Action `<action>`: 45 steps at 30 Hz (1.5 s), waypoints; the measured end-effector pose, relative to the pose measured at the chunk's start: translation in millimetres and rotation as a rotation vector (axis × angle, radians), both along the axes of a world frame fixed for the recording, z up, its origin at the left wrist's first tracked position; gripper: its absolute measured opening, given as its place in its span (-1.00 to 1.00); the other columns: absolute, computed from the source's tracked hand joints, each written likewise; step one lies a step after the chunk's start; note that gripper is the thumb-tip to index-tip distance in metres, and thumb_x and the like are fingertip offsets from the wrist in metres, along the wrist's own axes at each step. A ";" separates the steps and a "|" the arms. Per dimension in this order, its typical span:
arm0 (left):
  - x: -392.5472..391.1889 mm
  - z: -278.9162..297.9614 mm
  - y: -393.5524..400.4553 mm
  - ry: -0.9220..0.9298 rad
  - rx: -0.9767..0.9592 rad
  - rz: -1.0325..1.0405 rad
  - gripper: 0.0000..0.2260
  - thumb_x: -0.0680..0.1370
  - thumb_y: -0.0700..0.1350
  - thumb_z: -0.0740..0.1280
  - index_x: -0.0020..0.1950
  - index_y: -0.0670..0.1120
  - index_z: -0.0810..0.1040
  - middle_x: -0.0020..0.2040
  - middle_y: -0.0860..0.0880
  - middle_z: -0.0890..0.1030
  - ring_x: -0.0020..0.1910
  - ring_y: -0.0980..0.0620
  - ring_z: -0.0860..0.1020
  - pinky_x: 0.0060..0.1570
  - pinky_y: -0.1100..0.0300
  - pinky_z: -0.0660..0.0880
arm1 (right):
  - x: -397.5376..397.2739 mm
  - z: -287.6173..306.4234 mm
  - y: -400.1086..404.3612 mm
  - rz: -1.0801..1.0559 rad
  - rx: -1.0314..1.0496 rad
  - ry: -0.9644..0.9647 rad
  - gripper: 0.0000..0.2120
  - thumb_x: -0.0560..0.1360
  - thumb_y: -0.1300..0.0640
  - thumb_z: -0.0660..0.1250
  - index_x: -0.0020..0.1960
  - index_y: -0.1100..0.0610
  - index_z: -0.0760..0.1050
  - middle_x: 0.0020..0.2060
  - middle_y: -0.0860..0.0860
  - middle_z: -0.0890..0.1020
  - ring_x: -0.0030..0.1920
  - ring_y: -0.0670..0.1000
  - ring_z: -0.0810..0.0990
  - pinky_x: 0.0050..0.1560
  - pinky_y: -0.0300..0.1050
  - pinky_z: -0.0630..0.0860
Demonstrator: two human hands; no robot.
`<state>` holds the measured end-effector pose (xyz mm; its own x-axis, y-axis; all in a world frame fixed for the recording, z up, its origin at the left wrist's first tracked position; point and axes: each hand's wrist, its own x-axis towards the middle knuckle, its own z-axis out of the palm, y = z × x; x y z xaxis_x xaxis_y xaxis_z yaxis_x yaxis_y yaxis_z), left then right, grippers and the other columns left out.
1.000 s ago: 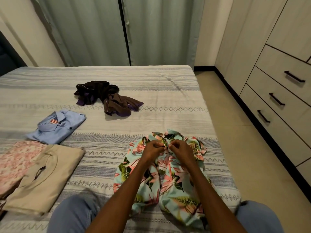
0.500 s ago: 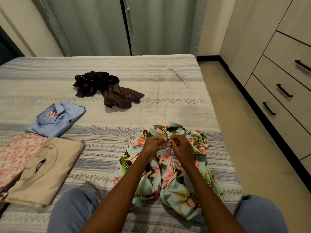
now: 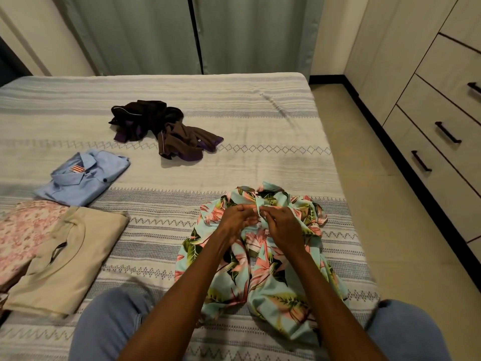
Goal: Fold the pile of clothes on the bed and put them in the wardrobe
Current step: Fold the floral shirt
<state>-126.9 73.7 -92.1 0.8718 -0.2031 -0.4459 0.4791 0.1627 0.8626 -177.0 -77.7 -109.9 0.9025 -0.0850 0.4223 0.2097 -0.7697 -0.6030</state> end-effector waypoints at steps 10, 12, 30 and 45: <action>9.0 1.3 2.4 -0.007 -0.004 -0.044 -0.85 0.56 -0.29 0.37 0.12 -0.29 0.60 -0.04 -0.19 0.67 -0.15 -0.06 0.65 -0.05 0.11 0.63 | 14.3 -6.8 3.0 -0.002 0.014 -0.027 -0.85 0.50 0.16 0.46 0.07 0.07 0.63 -0.09 -0.03 0.68 -0.08 0.02 0.55 -0.13 -0.09 0.51; 10.7 1.2 3.0 -0.053 0.025 -0.022 -0.90 0.53 -0.36 0.38 0.01 -0.23 0.59 -0.09 -0.19 0.66 -0.19 -0.08 0.65 -0.11 0.10 0.64 | 15.4 -9.4 2.5 0.004 0.026 -0.034 -0.85 0.50 0.16 0.46 0.06 0.09 0.62 -0.08 -0.02 0.67 -0.07 0.02 0.54 -0.11 -0.09 0.50; 14.8 1.7 -5.6 -0.393 0.288 -0.003 -0.83 0.54 -0.25 0.41 0.01 -0.09 0.45 -0.21 -0.29 0.55 -0.31 -0.09 0.55 -0.27 0.00 0.51 | 38.2 -3.5 -15.8 0.090 0.261 0.127 -0.86 0.54 0.10 0.42 0.10 0.03 0.64 -0.04 -0.05 0.67 -0.01 -0.04 0.59 -0.02 -0.12 0.51; 68.2 12.7 17.8 -0.451 1.368 -0.242 -0.60 0.60 0.08 0.27 0.29 -0.17 0.47 0.25 -0.21 0.54 0.24 -0.26 0.48 0.18 -0.05 0.41 | 96.1 9.9 -63.9 -0.148 0.066 0.495 -0.61 0.59 -0.08 0.28 0.33 0.09 0.51 0.21 0.10 0.61 0.25 0.18 0.53 0.21 0.07 0.47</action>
<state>-58.7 91.5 -79.4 0.9937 -0.0126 -0.1111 0.0278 -0.9343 0.3553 -81.0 -141.5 -100.1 0.9689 -0.2392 -0.0626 -0.2215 -0.7268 -0.6501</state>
